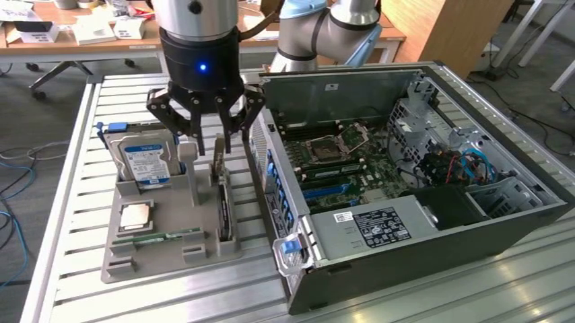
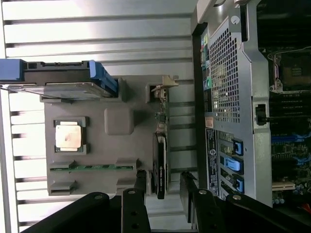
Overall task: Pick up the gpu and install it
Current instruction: 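Pick up the gpu and move the gpu toward the slot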
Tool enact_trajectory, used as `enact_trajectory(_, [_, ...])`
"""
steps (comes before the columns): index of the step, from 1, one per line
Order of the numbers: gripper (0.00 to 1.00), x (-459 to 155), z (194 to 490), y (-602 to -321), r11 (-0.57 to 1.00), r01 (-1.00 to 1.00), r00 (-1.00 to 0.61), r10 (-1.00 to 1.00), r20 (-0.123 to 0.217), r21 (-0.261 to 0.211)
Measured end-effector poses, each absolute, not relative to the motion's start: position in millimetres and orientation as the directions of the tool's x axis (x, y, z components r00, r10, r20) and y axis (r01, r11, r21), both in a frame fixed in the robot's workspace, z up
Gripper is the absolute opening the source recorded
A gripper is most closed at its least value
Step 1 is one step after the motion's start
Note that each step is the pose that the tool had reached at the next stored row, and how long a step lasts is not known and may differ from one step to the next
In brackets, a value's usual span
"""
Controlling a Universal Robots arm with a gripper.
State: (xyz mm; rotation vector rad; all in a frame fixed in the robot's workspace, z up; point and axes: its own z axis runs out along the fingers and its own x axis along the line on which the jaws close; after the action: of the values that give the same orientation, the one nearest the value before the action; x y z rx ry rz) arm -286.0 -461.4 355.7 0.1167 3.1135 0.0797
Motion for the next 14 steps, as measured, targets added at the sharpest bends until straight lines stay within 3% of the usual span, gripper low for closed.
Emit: enact_trajectory(14, [0.42, -286.0, 330.2, -461.4, 0.996, 0.074, -0.997, 0.075, -0.023, 0.052])
